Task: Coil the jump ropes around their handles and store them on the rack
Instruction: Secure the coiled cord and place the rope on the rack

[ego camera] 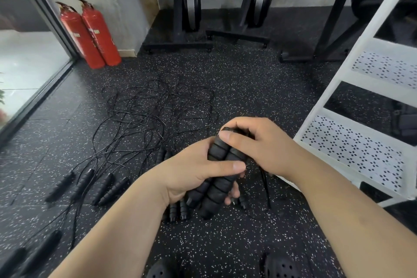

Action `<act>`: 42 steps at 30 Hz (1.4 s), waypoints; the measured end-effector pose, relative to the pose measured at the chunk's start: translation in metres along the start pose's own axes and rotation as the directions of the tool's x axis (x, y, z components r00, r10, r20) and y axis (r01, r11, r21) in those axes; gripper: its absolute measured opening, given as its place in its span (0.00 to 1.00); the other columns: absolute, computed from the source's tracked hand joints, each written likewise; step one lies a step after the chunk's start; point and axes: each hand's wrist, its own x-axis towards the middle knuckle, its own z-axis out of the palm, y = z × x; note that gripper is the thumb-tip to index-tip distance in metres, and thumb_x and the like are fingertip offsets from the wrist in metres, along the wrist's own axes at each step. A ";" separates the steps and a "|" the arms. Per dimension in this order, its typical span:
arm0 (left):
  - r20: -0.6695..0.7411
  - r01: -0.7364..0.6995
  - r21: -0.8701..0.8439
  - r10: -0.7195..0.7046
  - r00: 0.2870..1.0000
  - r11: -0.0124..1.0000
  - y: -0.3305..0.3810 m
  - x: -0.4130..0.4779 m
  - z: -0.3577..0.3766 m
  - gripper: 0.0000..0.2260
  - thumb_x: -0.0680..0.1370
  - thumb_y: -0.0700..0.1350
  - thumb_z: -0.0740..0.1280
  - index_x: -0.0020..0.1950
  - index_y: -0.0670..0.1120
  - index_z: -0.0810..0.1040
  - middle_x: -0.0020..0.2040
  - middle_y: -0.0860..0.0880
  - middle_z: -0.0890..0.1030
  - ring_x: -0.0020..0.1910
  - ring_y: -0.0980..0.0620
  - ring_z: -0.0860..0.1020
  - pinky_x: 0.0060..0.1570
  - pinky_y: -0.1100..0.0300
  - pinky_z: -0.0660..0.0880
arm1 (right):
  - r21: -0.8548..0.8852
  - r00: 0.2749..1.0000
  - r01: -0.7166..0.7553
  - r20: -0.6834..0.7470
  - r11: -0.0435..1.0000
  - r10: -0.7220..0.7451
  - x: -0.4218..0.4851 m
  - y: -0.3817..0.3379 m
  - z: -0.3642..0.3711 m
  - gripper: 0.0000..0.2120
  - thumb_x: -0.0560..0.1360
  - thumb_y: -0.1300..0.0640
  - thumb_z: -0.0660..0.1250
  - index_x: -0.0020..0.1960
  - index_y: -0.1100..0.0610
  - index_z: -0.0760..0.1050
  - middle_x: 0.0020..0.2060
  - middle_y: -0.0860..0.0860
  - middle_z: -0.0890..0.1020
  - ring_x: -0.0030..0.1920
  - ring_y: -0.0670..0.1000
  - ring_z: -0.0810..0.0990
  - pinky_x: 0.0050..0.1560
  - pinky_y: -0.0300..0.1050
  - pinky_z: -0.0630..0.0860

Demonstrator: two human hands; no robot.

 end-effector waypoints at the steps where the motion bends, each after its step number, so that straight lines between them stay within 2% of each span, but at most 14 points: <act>1: -0.072 0.003 0.056 0.001 0.997 0.998 -0.002 0.002 -0.003 0.22 0.78 0.43 0.78 0.67 0.43 0.71 0.54 0.39 0.84 0.47 0.36 0.85 0.49 0.42 0.84 | -0.020 0.999 -0.025 -0.023 0.999 0.025 0.001 0.003 0.002 0.07 0.83 0.45 0.69 0.51 0.45 0.85 0.45 0.45 0.87 0.48 0.49 0.85 0.55 0.56 0.81; 3: -0.262 -0.012 0.387 0.122 0.957 0.922 -0.003 0.005 -0.010 0.29 0.74 0.55 0.81 0.69 0.51 0.73 0.60 0.49 0.86 0.58 0.45 0.86 0.61 0.41 0.82 | -0.078 0.990 -0.095 -0.116 0.992 0.086 0.004 0.010 0.008 0.09 0.83 0.42 0.69 0.50 0.44 0.84 0.43 0.44 0.86 0.45 0.47 0.84 0.50 0.52 0.80; 6: -0.342 0.107 0.806 0.312 0.886 0.582 -0.001 0.003 -0.005 0.39 0.70 0.65 0.77 0.78 0.62 0.65 0.70 0.62 0.77 0.68 0.58 0.77 0.70 0.50 0.75 | -0.217 0.938 -0.220 -0.316 0.951 0.145 0.008 0.017 0.017 0.13 0.81 0.37 0.66 0.50 0.45 0.82 0.40 0.41 0.84 0.43 0.41 0.81 0.43 0.45 0.73; 9: -0.407 0.277 0.892 0.367 0.836 0.357 -0.015 0.008 0.019 0.43 0.72 0.64 0.74 0.81 0.56 0.57 0.72 0.57 0.73 0.67 0.51 0.76 0.64 0.48 0.77 | -0.180 0.907 -0.284 -0.369 0.942 0.203 0.008 0.013 0.031 0.14 0.81 0.37 0.65 0.50 0.46 0.82 0.41 0.41 0.83 0.44 0.41 0.80 0.42 0.42 0.72; 11: -0.472 0.375 0.878 0.403 0.784 0.297 -0.024 0.013 0.027 0.32 0.76 0.59 0.73 0.74 0.54 0.62 0.65 0.54 0.76 0.60 0.47 0.80 0.52 0.50 0.77 | -0.178 0.920 -0.281 -0.331 0.943 0.212 0.007 0.009 0.038 0.16 0.81 0.34 0.64 0.50 0.45 0.81 0.42 0.41 0.84 0.44 0.41 0.80 0.43 0.42 0.73; 14: -0.545 0.393 0.825 0.389 0.743 0.406 -0.018 0.012 0.020 0.17 0.78 0.52 0.71 0.61 0.54 0.67 0.51 0.55 0.78 0.47 0.47 0.81 0.43 0.52 0.74 | -0.146 0.957 -0.250 -0.186 0.957 0.222 0.005 0.001 0.028 0.24 0.82 0.30 0.55 0.49 0.46 0.80 0.41 0.44 0.84 0.43 0.43 0.81 0.46 0.44 0.74; 17: -0.651 0.307 0.669 0.333 0.682 0.677 -0.006 0.010 -0.001 0.09 0.77 0.45 0.70 0.52 0.52 0.72 0.43 0.52 0.81 0.40 0.50 0.79 0.38 0.54 0.73 | -0.142 0.977 -0.210 -0.068 0.967 0.202 0.002 -0.004 -0.004 0.23 0.86 0.36 0.54 0.46 0.48 0.79 0.34 0.45 0.79 0.34 0.47 0.76 0.39 0.45 0.73; 21: -0.849 -0.070 0.063 0.091 0.520 0.996 0.010 0.002 -0.041 0.10 0.78 0.36 0.71 0.58 0.44 0.78 0.37 0.47 0.80 0.31 0.51 0.76 0.33 0.54 0.77 | -0.344 0.981 -0.195 -0.065 0.918 0.184 -0.005 0.007 -0.041 0.16 0.87 0.44 0.59 0.49 0.42 0.83 0.32 0.49 0.79 0.30 0.43 0.74 0.37 0.46 0.71; 24: -0.828 -0.215 -0.147 -0.002 0.560 0.966 0.016 -0.006 -0.052 0.10 0.78 0.34 0.72 0.58 0.41 0.78 0.37 0.47 0.79 0.30 0.51 0.76 0.32 0.54 0.78 | -0.396 0.975 -0.219 -0.132 0.892 0.181 -0.005 0.015 -0.045 0.16 0.87 0.42 0.58 0.46 0.43 0.81 0.34 0.55 0.81 0.32 0.50 0.76 0.37 0.49 0.72; 29: -0.528 -0.103 -0.275 -0.061 0.847 0.956 -0.001 0.006 0.001 0.13 0.78 0.35 0.73 0.62 0.38 0.78 0.55 0.35 0.85 0.36 0.47 0.80 0.40 0.48 0.82 | -0.499 0.966 -0.258 -0.138 0.827 0.218 0.003 0.023 -0.002 0.18 0.88 0.43 0.56 0.47 0.49 0.79 0.34 0.47 0.80 0.32 0.46 0.78 0.33 0.45 0.68; 31: -0.469 -0.118 -0.296 -0.036 0.883 0.948 -0.009 0.013 0.022 0.09 0.79 0.34 0.70 0.59 0.39 0.79 0.46 0.35 0.82 0.35 0.47 0.79 0.38 0.50 0.81 | -0.539 0.968 -0.235 -0.057 0.809 0.243 0.003 0.024 0.018 0.15 0.89 0.49 0.58 0.48 0.50 0.78 0.37 0.47 0.82 0.36 0.48 0.80 0.36 0.48 0.73; 33: -0.461 -0.157 -0.401 -0.050 0.886 0.903 -0.010 0.018 0.028 0.09 0.79 0.34 0.68 0.58 0.40 0.80 0.43 0.40 0.81 0.34 0.48 0.77 0.36 0.52 0.80 | -0.526 0.964 -0.225 0.003 0.820 0.267 0.004 0.021 0.029 0.10 0.87 0.55 0.58 0.51 0.45 0.76 0.36 0.44 0.81 0.38 0.46 0.80 0.42 0.49 0.74; 37: -0.427 -0.215 -0.559 -0.055 0.902 0.801 0.002 0.018 0.010 0.13 0.79 0.36 0.66 0.63 0.42 0.79 0.50 0.43 0.83 0.34 0.51 0.77 0.37 0.54 0.79 | -0.470 0.986 -0.097 0.074 0.877 0.148 0.003 0.011 0.018 0.12 0.88 0.46 0.57 0.58 0.44 0.79 0.36 0.44 0.79 0.37 0.47 0.78 0.41 0.50 0.73; 42: -0.694 -0.531 -0.484 0.065 0.717 0.696 0.024 0.002 -0.040 0.10 0.81 0.36 0.64 0.60 0.45 0.78 0.52 0.46 0.83 0.36 0.52 0.77 0.40 0.55 0.79 | -0.479 0.979 -0.167 0.020 0.862 0.201 -0.002 0.018 -0.034 0.14 0.84 0.40 0.59 0.49 0.42 0.80 0.28 0.45 0.77 0.25 0.44 0.69 0.29 0.40 0.68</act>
